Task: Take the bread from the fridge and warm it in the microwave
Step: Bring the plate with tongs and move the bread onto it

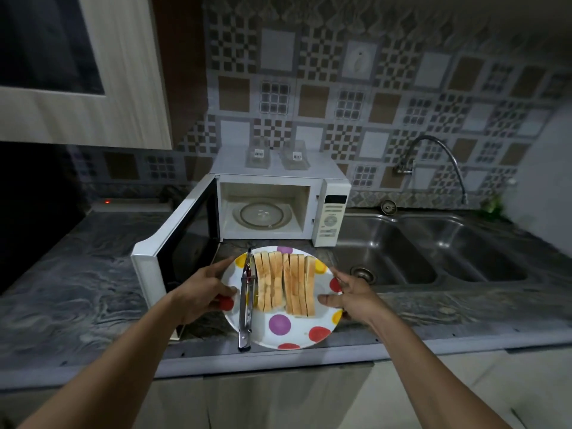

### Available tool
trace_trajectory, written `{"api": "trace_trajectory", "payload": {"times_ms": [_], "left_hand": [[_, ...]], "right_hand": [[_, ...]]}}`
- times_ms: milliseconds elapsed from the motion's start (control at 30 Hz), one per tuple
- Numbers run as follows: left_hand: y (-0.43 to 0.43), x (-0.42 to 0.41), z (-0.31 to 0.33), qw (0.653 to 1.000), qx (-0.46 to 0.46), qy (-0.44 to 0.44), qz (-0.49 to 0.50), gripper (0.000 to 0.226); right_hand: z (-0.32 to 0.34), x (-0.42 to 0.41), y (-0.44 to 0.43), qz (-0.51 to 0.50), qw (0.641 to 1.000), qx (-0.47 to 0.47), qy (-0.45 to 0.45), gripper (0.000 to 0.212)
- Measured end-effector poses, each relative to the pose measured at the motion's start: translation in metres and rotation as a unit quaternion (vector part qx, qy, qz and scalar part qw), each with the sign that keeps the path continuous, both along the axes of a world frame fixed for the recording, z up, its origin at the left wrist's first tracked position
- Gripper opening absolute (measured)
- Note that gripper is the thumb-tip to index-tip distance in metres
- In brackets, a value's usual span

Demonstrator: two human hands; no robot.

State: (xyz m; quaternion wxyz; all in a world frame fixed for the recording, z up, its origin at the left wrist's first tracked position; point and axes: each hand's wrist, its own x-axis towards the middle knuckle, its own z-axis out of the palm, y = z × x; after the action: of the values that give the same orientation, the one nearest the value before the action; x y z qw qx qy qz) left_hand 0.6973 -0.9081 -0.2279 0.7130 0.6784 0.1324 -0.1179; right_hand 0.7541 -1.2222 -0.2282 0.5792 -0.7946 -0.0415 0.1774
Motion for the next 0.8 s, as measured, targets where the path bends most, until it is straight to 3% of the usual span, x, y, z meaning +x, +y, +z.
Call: {"api": "trace_trajectory", "payload": {"times_ms": [333,800], "left_hand": [[-0.015,-0.091,0.014,0.999,-0.019,-0.008,0.046,0.062],[0.016,-0.224,0.040,0.996,-0.006,-0.023,0.089,0.063]], "right_hand": [[0.015,-0.076,-0.004,0.021,0.999,0.025,-0.036,0.057],[0.031,-0.165,0.033,0.093,0.994,0.024,-0.050,0.053]]}}
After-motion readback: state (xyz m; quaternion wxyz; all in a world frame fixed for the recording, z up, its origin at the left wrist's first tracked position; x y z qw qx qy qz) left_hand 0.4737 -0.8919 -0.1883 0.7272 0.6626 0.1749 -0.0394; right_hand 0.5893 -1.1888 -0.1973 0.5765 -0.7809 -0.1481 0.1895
